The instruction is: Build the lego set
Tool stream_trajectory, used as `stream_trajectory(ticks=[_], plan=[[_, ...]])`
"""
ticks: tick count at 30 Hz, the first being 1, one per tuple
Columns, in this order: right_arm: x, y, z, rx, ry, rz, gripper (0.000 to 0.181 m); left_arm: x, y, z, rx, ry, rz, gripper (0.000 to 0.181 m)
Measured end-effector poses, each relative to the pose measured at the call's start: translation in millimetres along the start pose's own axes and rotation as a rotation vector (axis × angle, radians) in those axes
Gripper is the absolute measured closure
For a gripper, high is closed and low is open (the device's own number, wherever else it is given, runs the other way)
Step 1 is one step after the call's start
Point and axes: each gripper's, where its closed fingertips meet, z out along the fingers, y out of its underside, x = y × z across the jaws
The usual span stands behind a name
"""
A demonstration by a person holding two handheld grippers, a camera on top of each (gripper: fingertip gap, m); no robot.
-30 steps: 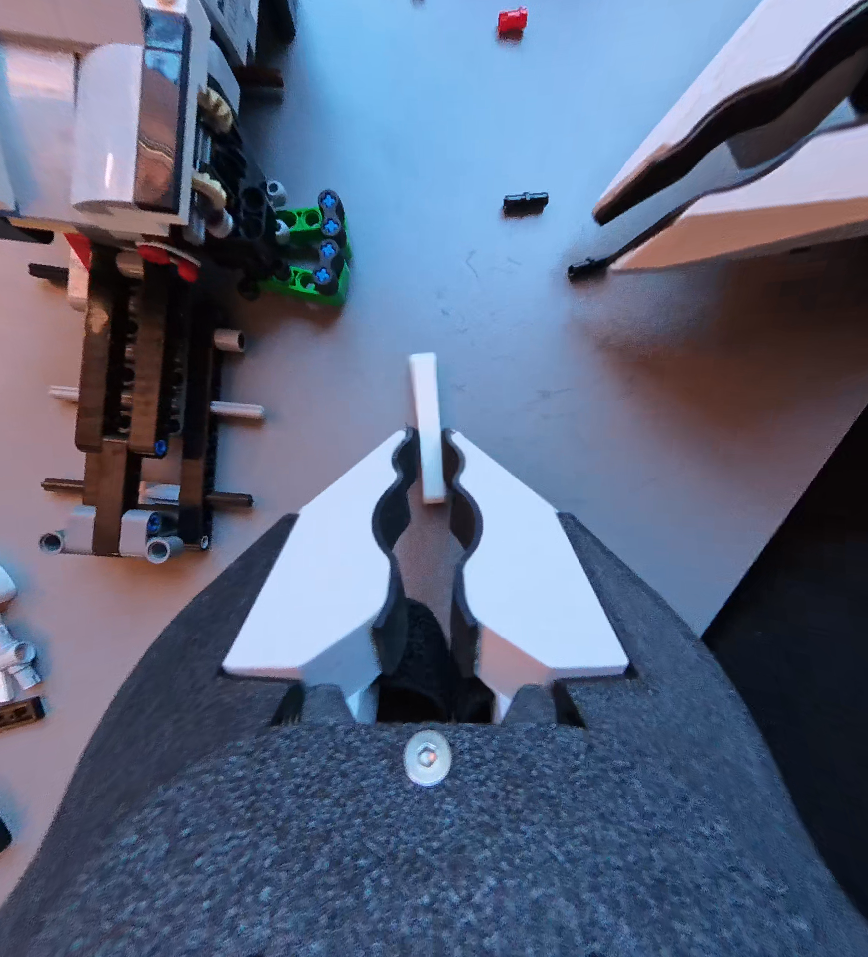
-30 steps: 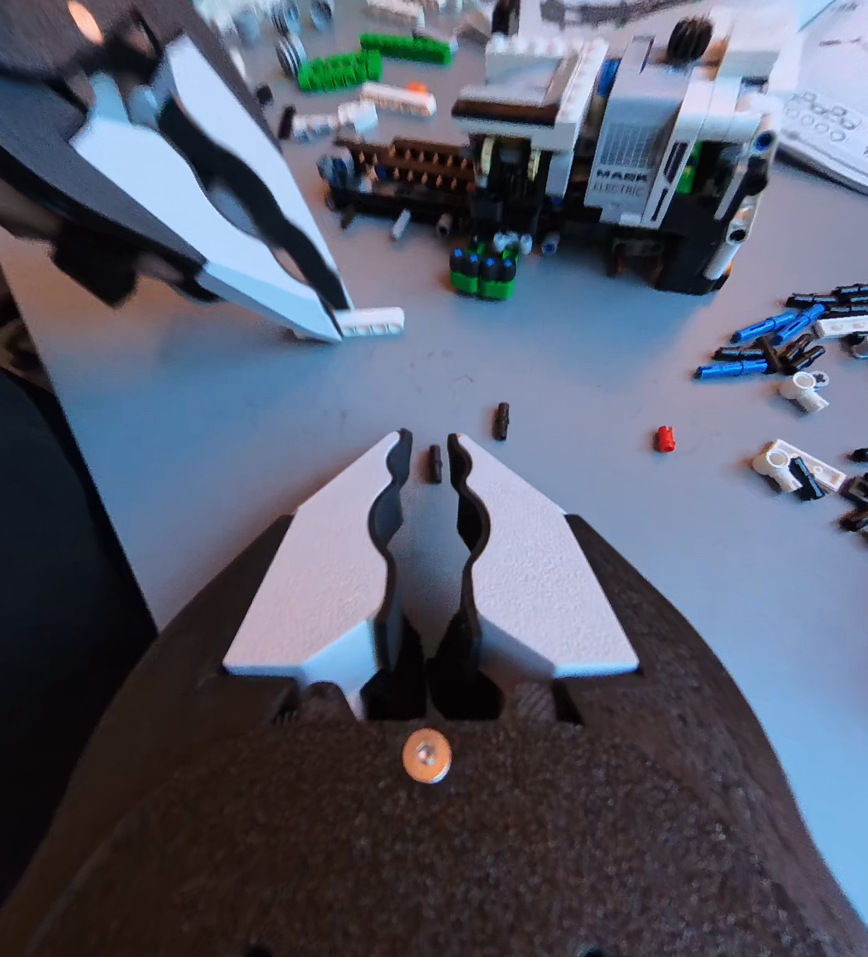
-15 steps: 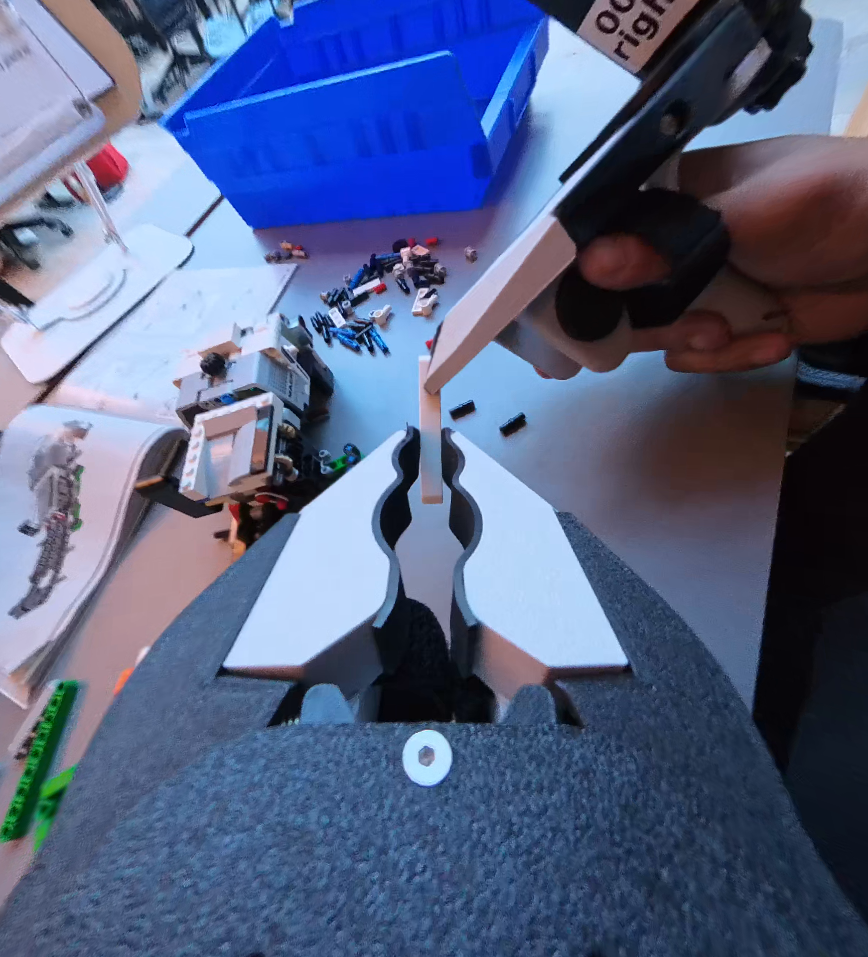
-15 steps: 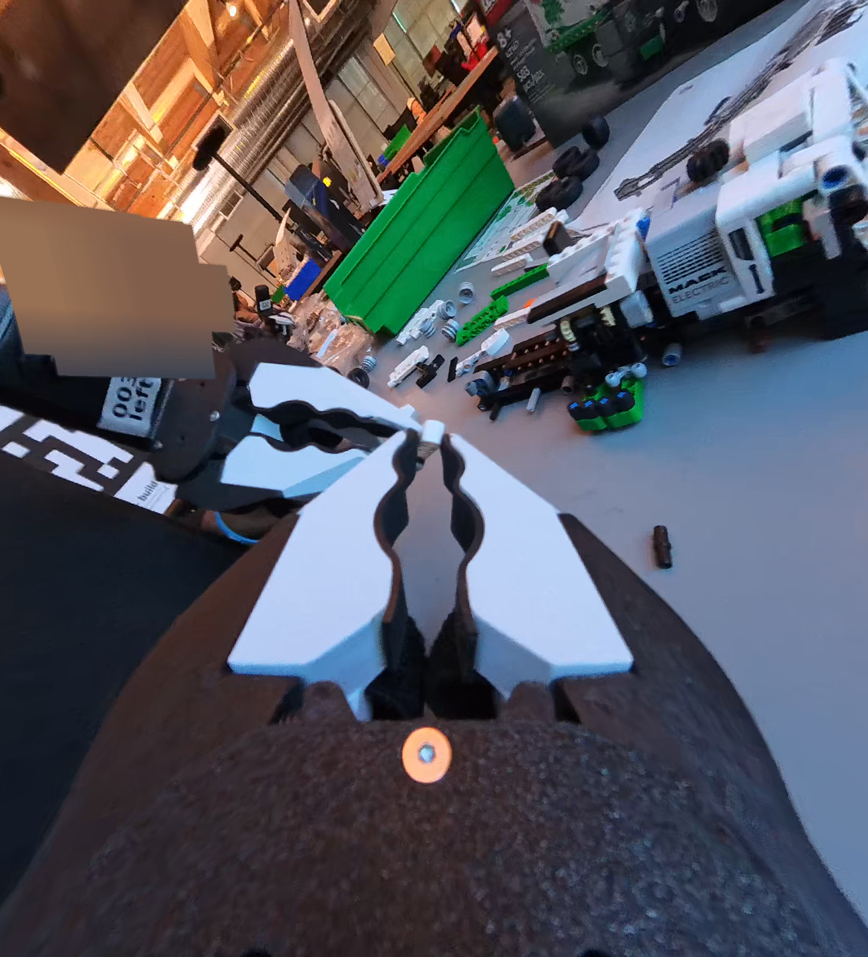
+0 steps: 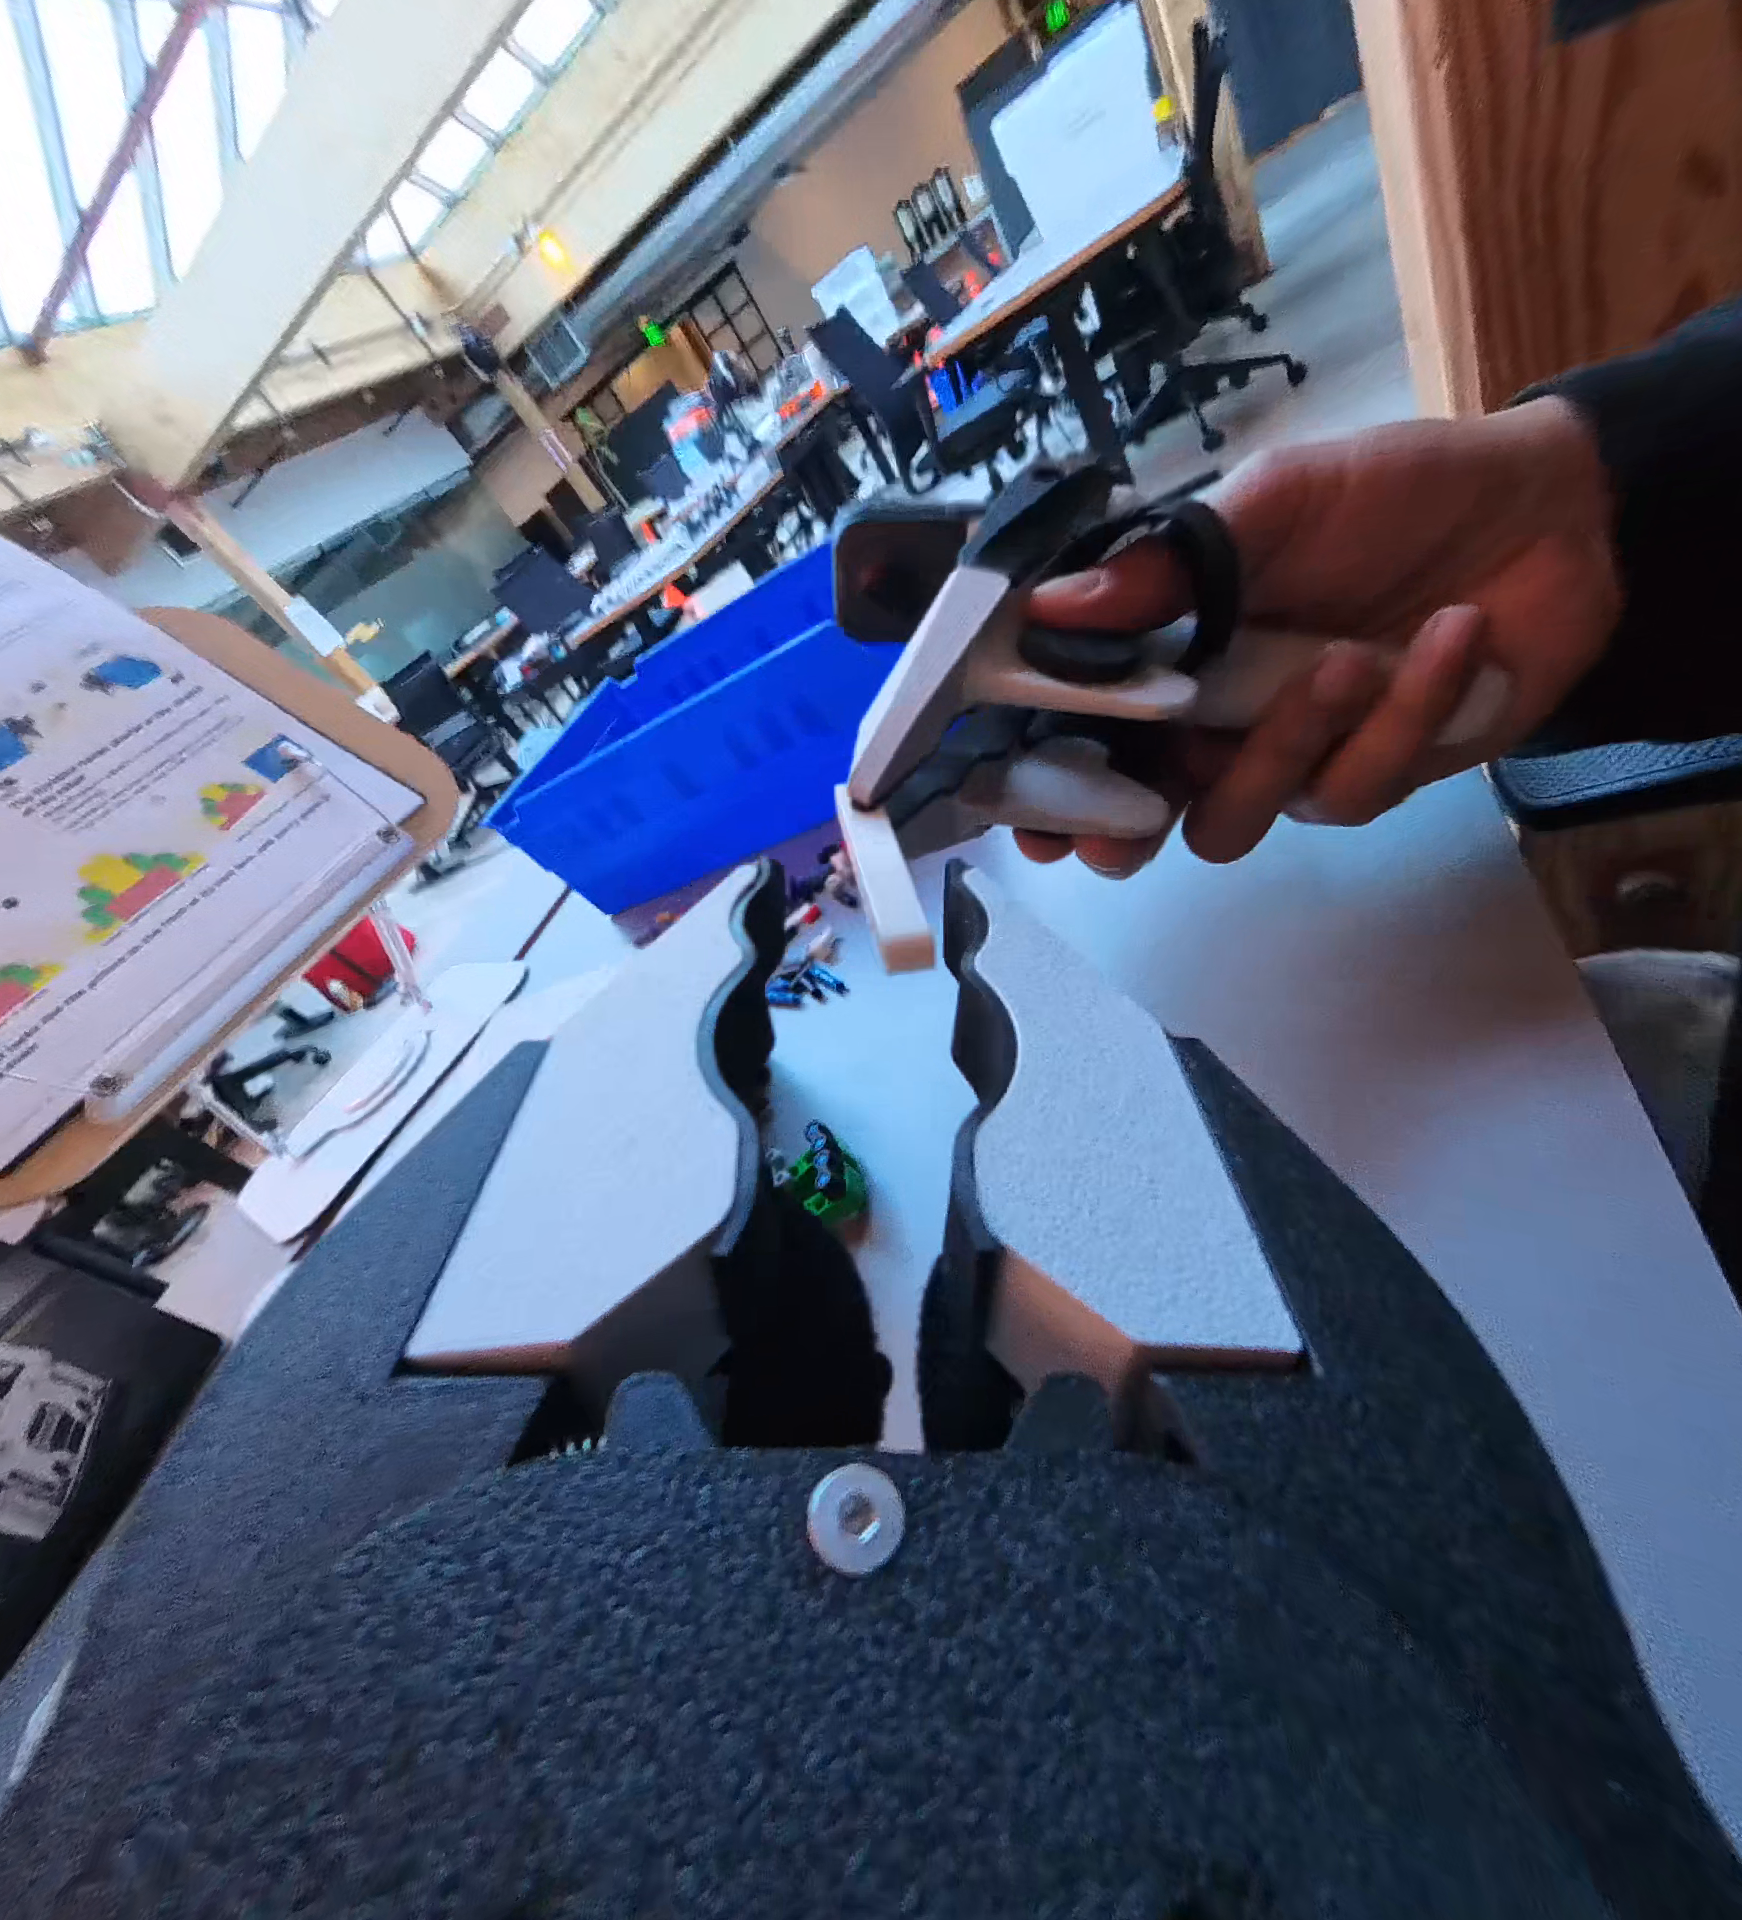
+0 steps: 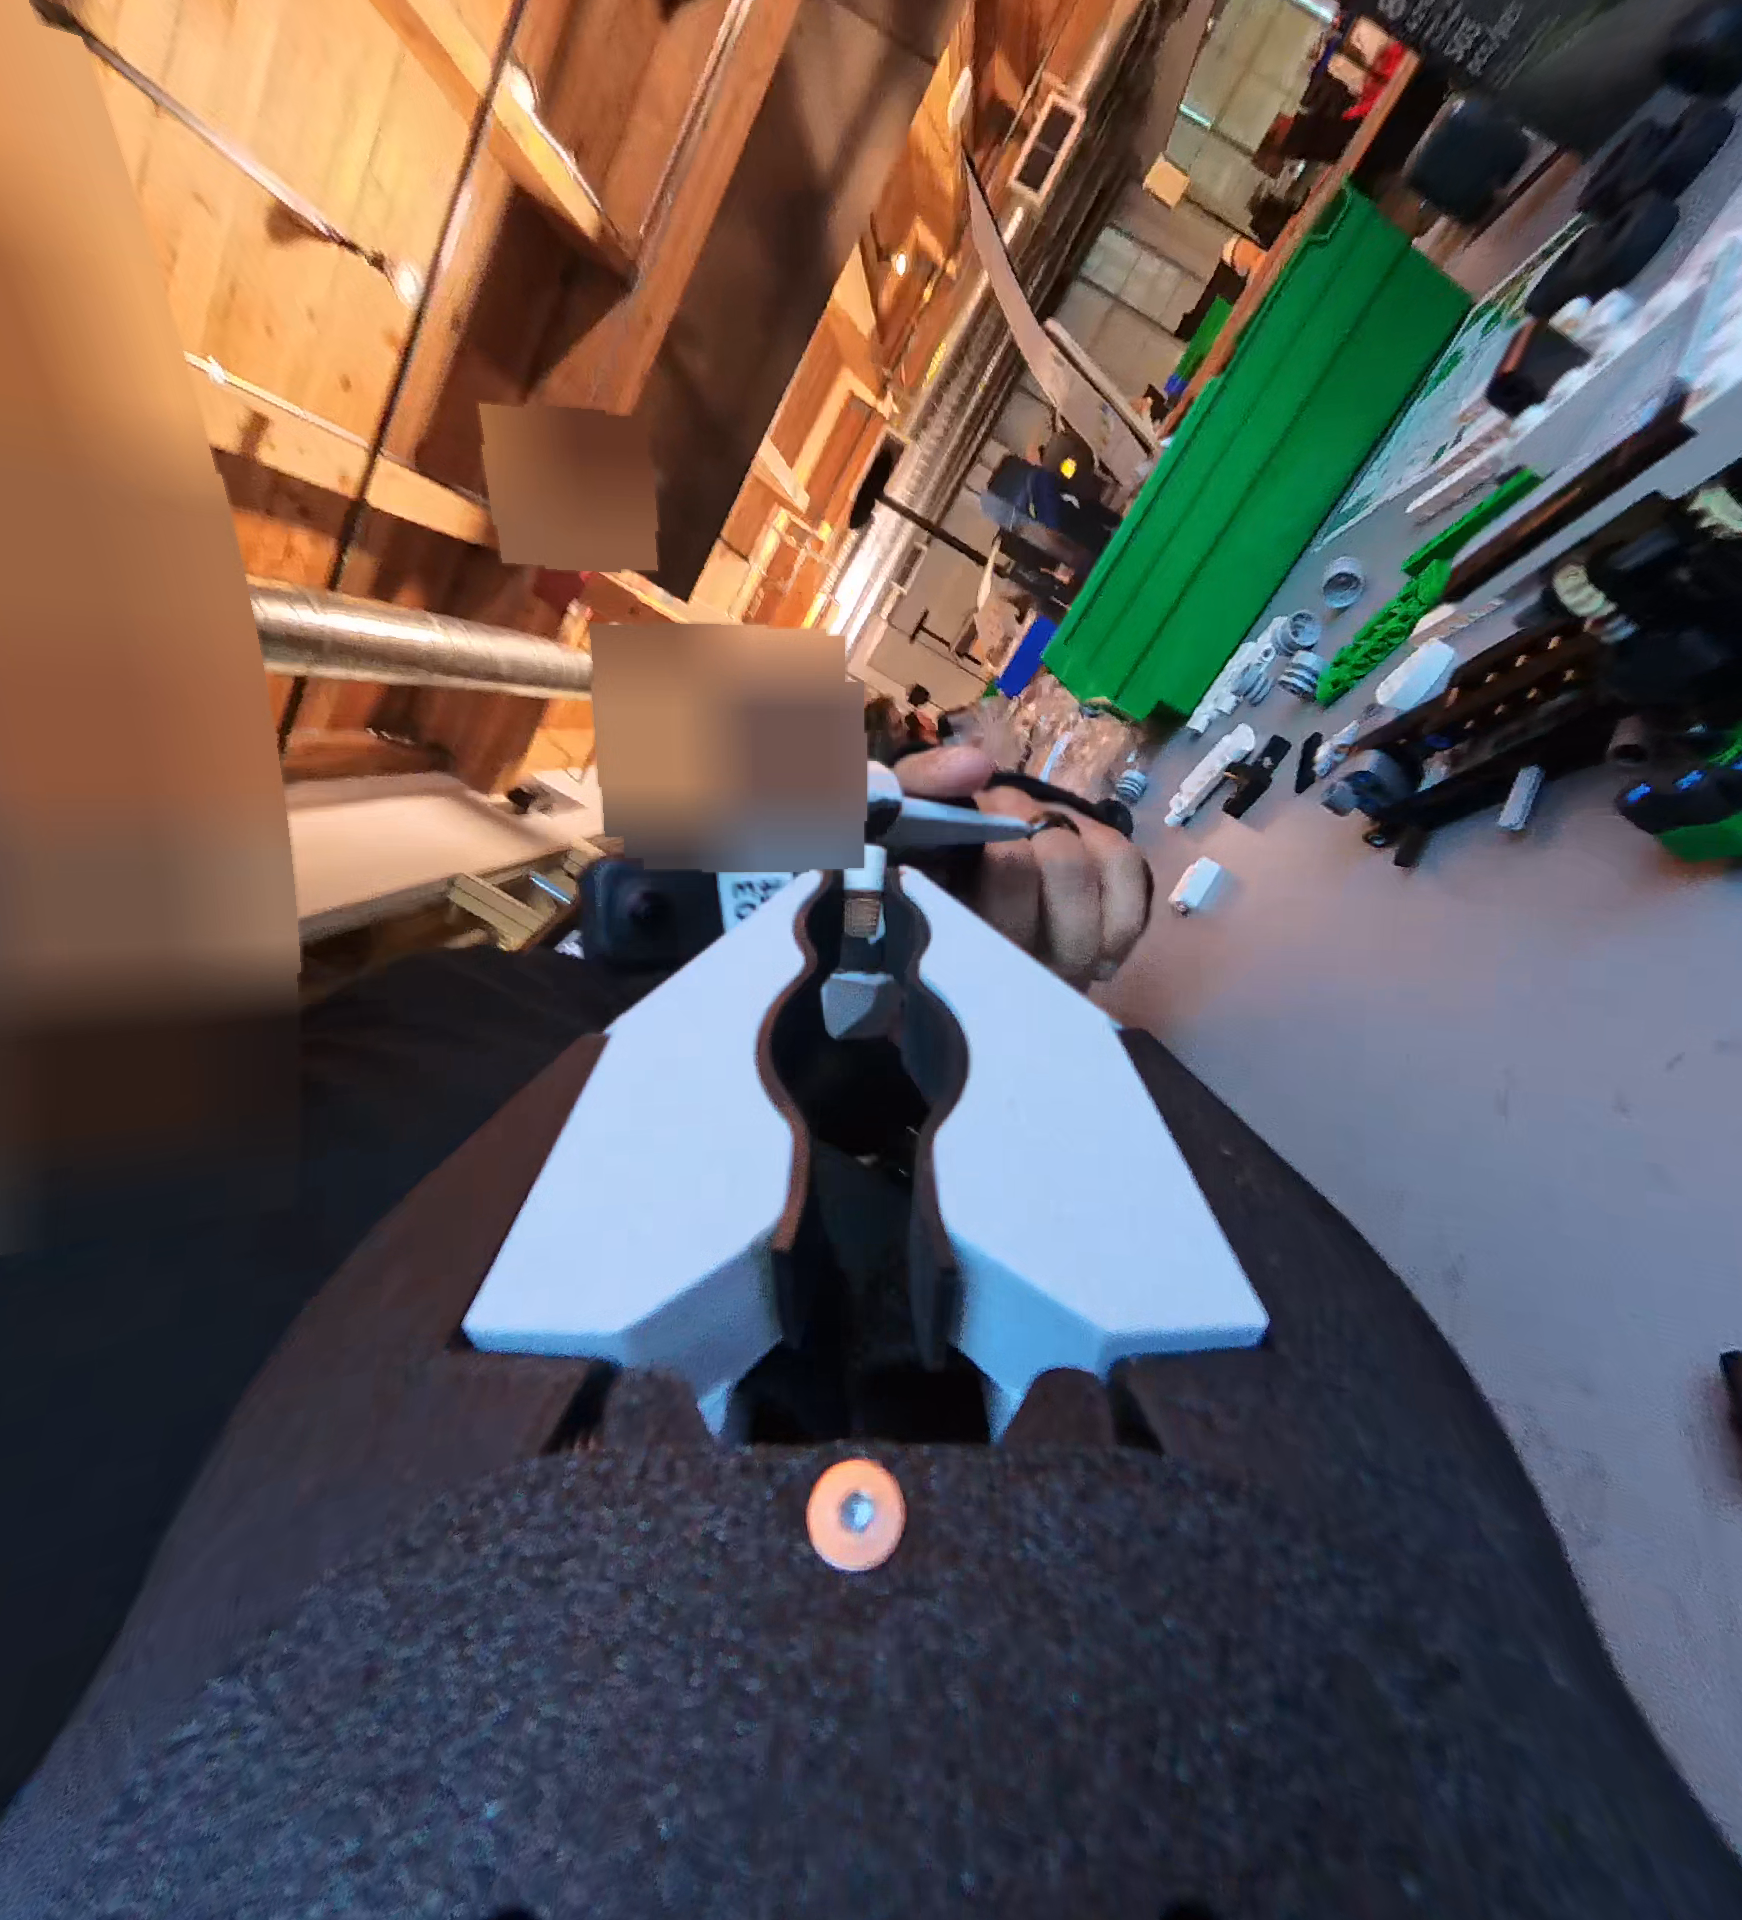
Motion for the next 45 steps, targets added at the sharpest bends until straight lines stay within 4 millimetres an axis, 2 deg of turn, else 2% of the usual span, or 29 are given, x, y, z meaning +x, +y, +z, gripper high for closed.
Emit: stream_trajectory(ticks=[2, 7, 14, 17, 23, 28, 34, 38, 45], plan=[[0.3, 2.7, 2.4, -0.016, 0.033, -0.064, 0.176, -1.3, 3.1, 1.9, -0.038, 0.004, -0.007, 0.158], [-0.5, 6.0, 1.7, -0.005, 0.07, -0.124, 0.175, 6.9, 3.3, 2.3, 0.002, -0.002, 0.036, 0.172], [4.2, 14.7, 3.2, -0.035, 0.01, -0.033, 0.175, 11.2, -0.3, 2.2, 0.057, -0.007, 0.076, 0.173], [10.4, 15.2, 3.2, -0.039, 0.013, -0.016, 0.175, 11.4, 4.2, 4.2, 0.048, -0.003, 0.08, 0.174], [11.5, 14.6, 2.0, -0.052, 0.001, -0.016, 0.175, 11.4, 4.8, 5.6, 0.057, 0.011, 0.052, 0.175], [5.1, 20.5, 1.1, -0.104, -0.055, 0.019, 0.175, 16.8, -1.2, 2.8, 0.084, 0.015, 0.137, 0.174], [3.1, 24.6, -0.6, -0.144, -0.097, 0.059, 0.175, 19.5, 0.6, 4.9, 0.065, 0.06, 0.153, 0.162], [3.5, 24.8, -2.1, -0.142, -0.115, 0.087, 0.175, 21.8, -1.9, 3.6, 0.086, 0.051, 0.167, 0.171], [6.1, 27.3, -3.3, -0.167, -0.095, 0.062, 0.175, 24.9, 0.0, 1.2, 0.092, 0.053, 0.159, 0.172]])
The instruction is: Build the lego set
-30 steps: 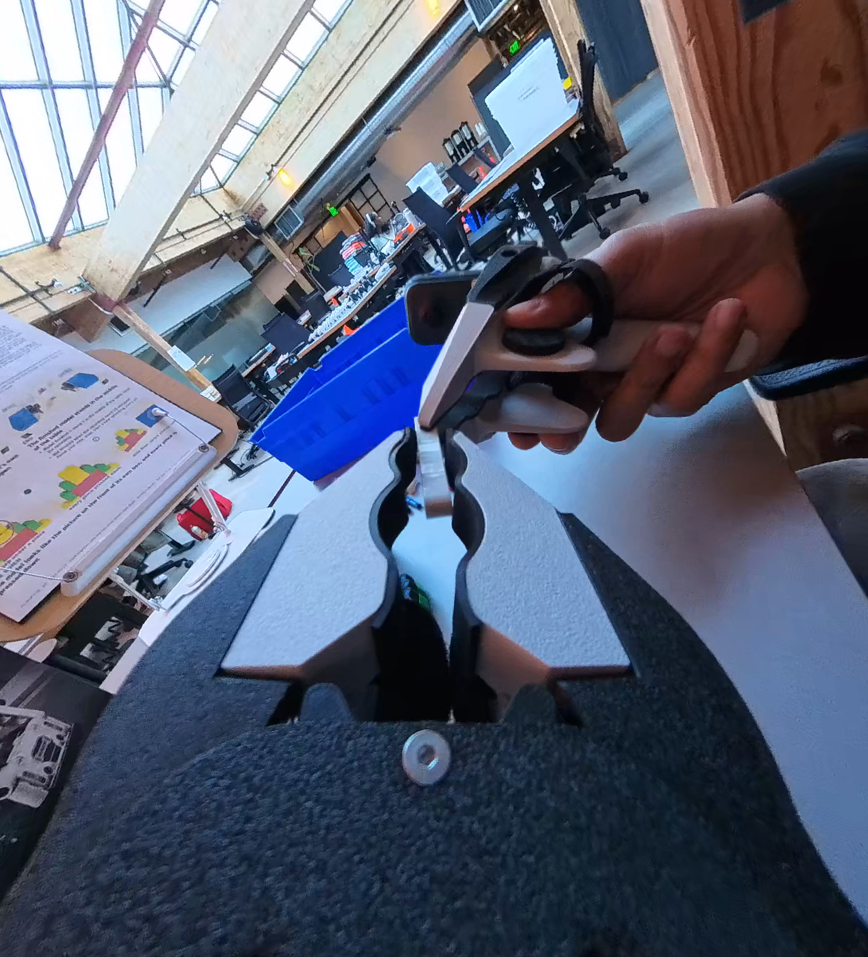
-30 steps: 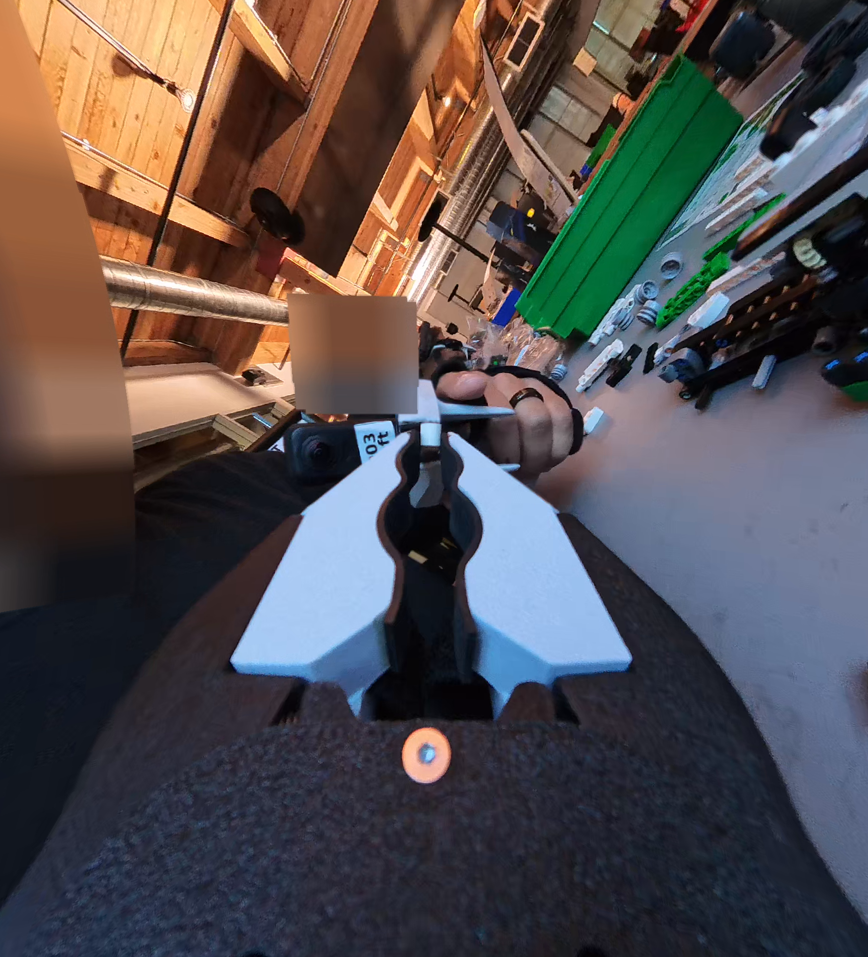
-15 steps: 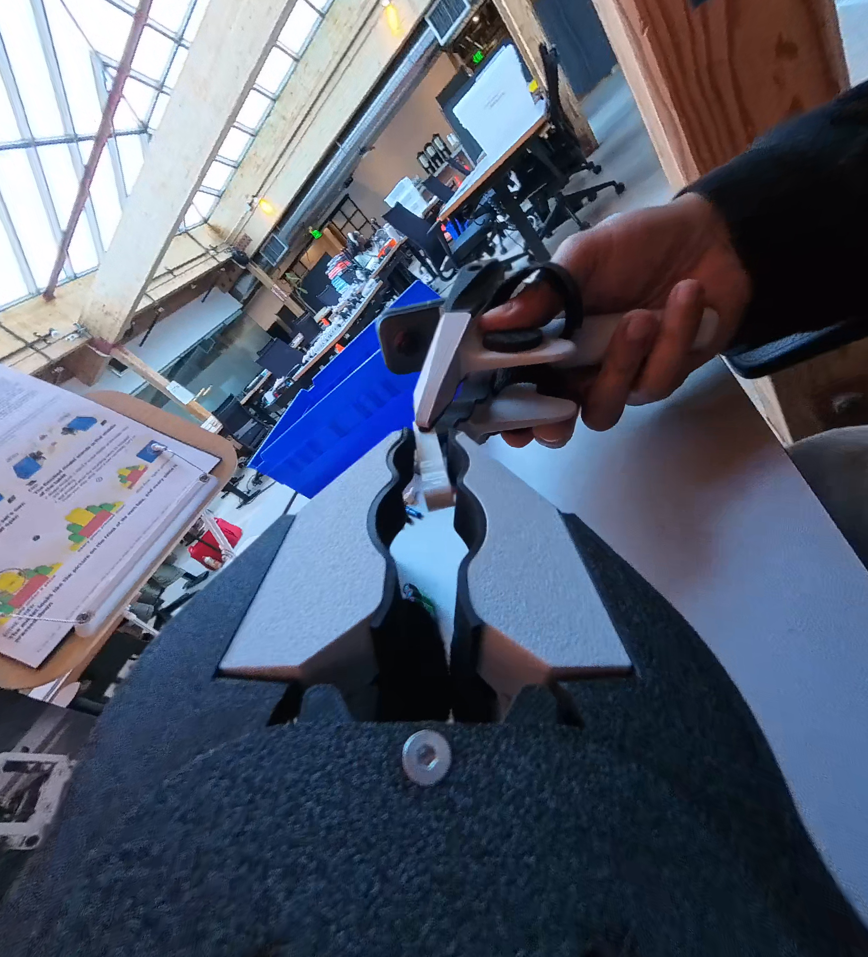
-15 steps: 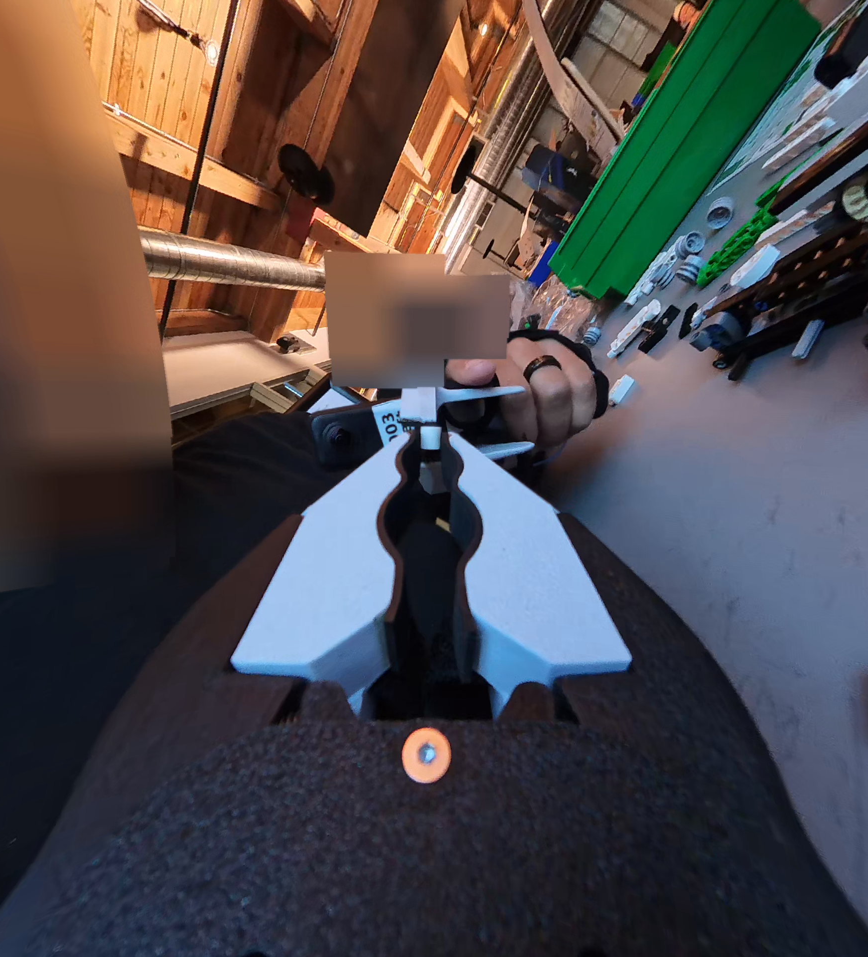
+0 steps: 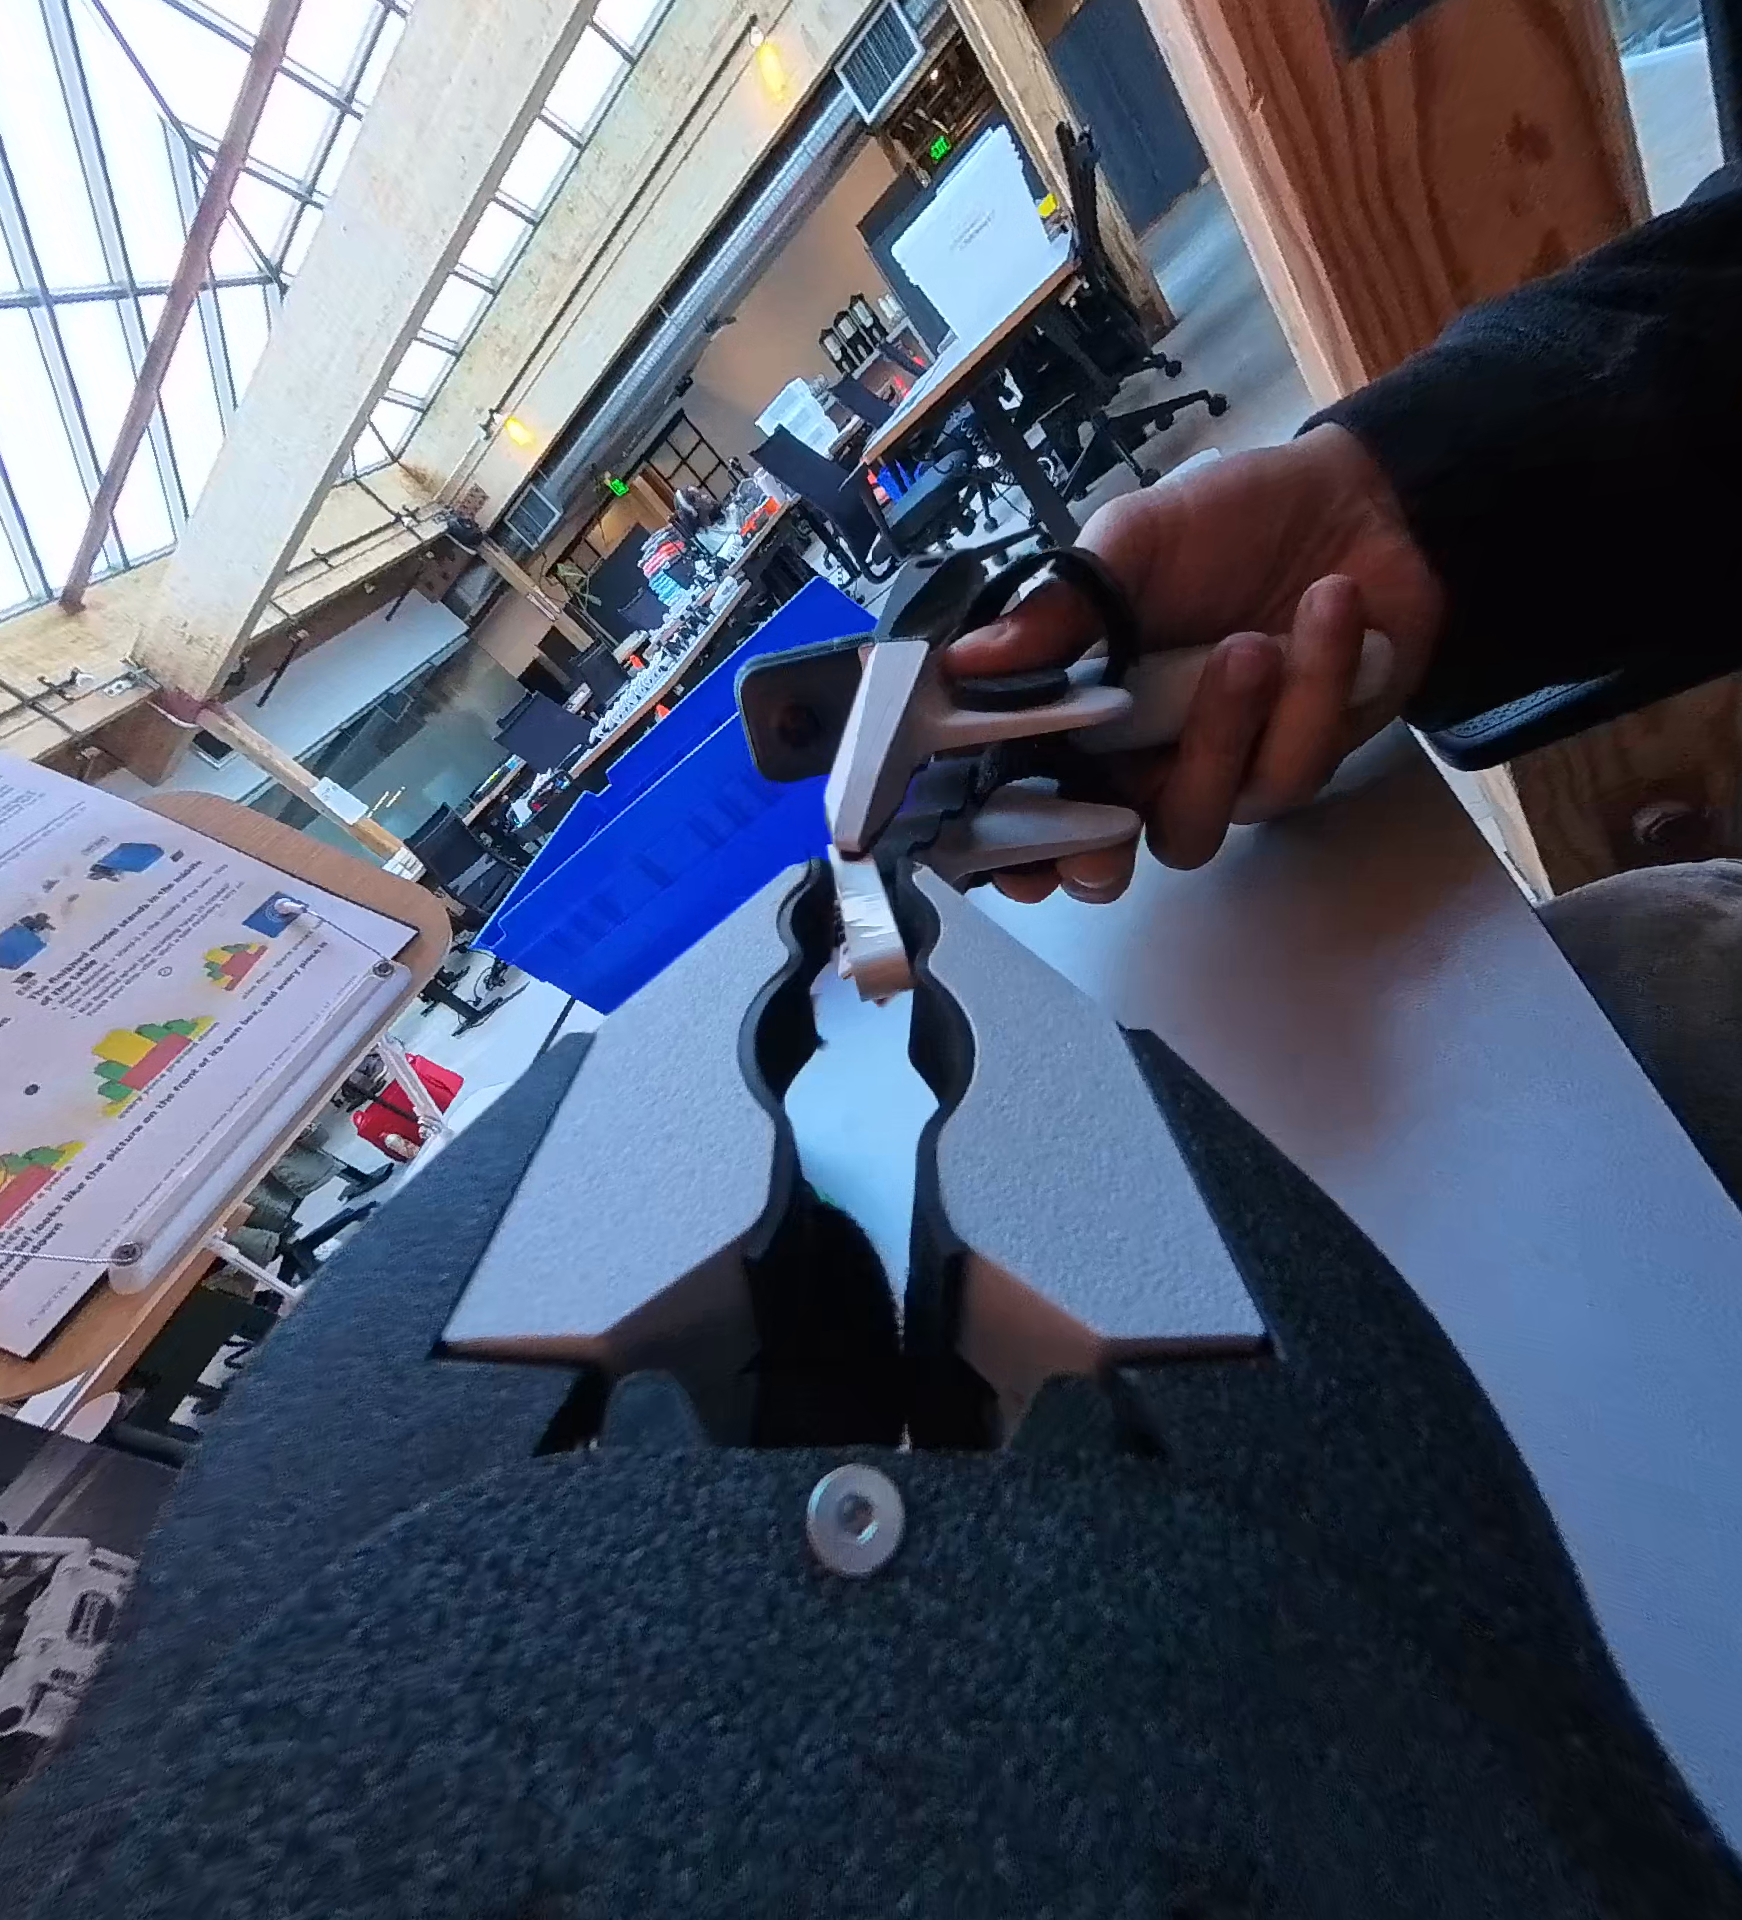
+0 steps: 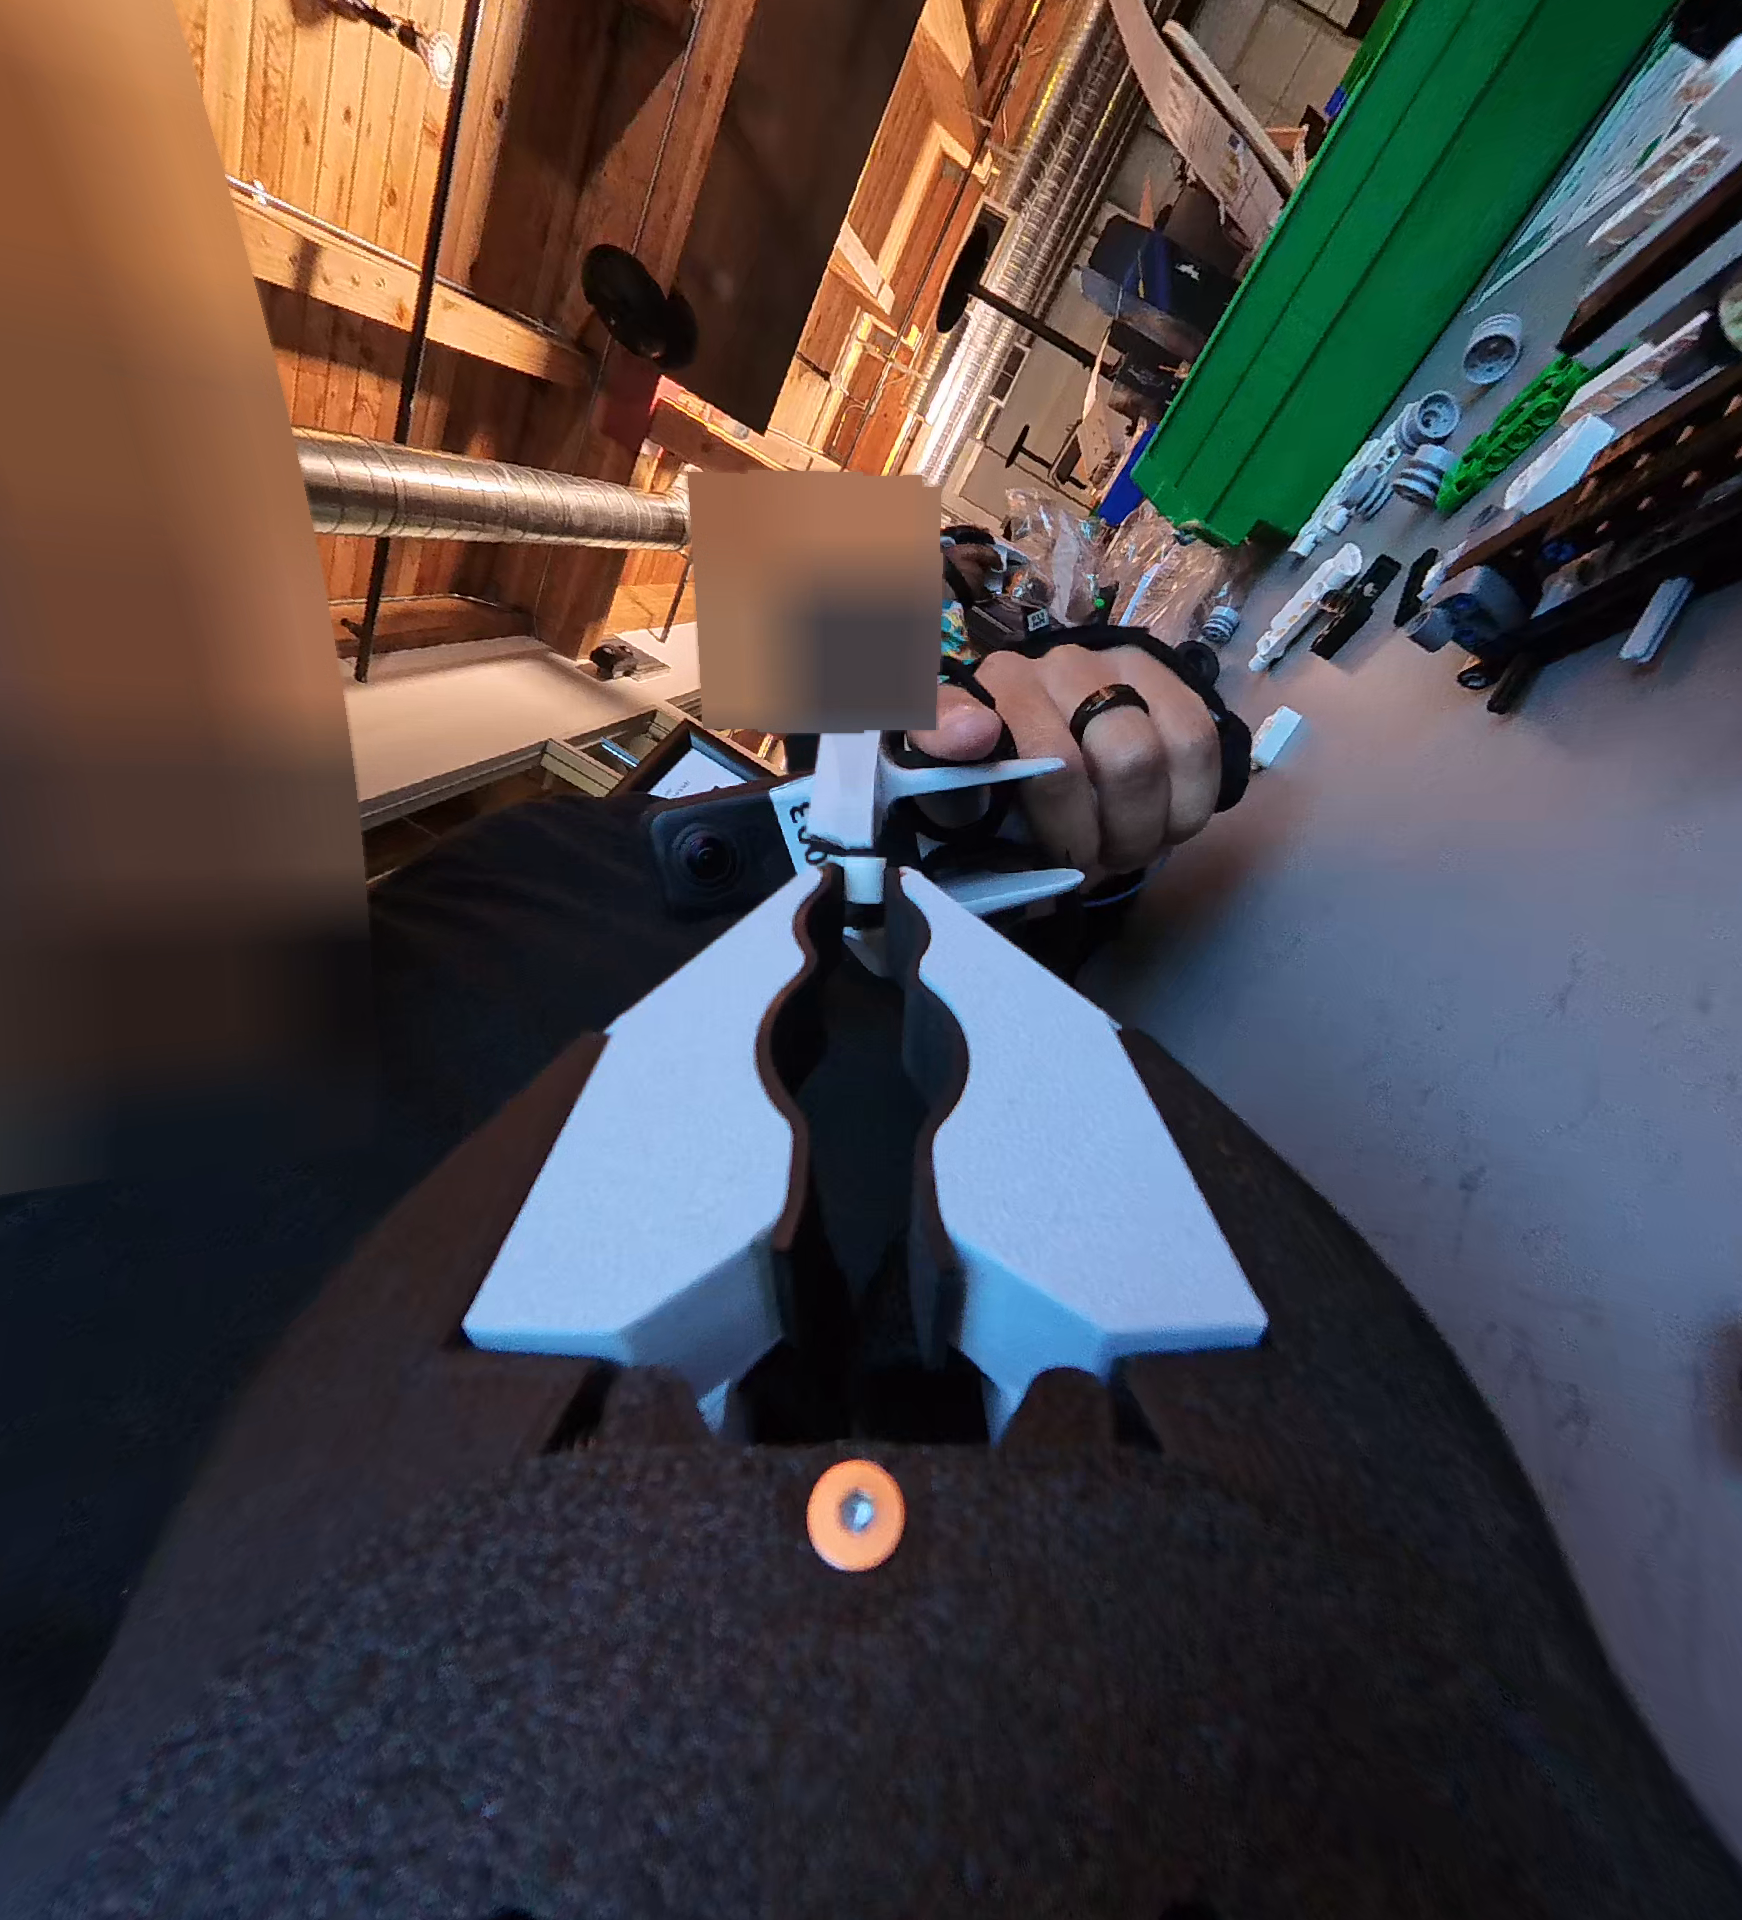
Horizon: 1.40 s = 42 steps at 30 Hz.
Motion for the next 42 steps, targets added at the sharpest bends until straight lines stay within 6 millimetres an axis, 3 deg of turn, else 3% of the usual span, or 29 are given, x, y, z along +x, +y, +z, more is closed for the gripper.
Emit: stream_trajectory(ticks=[8, 11, 13, 16, 20, 23, 26, 39, 42], plan=[[6.6, 0.0, 1.0, -0.002, 0.072, -0.061, 0.175, -0.7, 7.5, -1.8, -0.021, 0.0, -0.038, 0.175], [5.0, -7.2, -9.4, -0.002, 0.15, -0.148, 0.155, -5.5, 11.5, -3.2, -0.038, -0.02, -0.091, 0.175], [10.4, -16.7, -32.5, -0.007, 0.328, -0.312, 0.157, -11.5, 16.9, -4.3, -0.066, -0.032, -0.168, 0.175], [34.1, -12.3, -66.2, -0.156, 0.717, -0.655, 0.159, -21.4, 25.9, -6.4, -0.099, -0.046, -0.286, 0.175], [67.2, -5.2, -87.9, -0.292, 1.057, -0.831, 0.167, -27.7, 36.7, -5.8, -0.124, -0.041, -0.46, 0.175], [85.8, 7.4, -96.6, -0.395, 1.122, -0.82, 0.166, -28.9, 42.6, -4.4, -0.129, -0.027, -0.581, 0.175], [88.3, 8.3, -99.5, -0.415, 1.128, -0.841, 0.167, -29.3, 45.1, -4.5, -0.122, -0.012, -0.637, 0.175], [97.1, 8.9, -94.9, -0.482, 1.144, -0.866, 0.178, -21.6, 44.7, -1.3, -0.137, 0.0, -0.554, 0.175], [97.7, 1.9, -85.7, -0.411, 1.144, -0.815, 0.178, -25.5, 50.0, -0.8, -0.164, -0.036, -0.542, 0.175]])
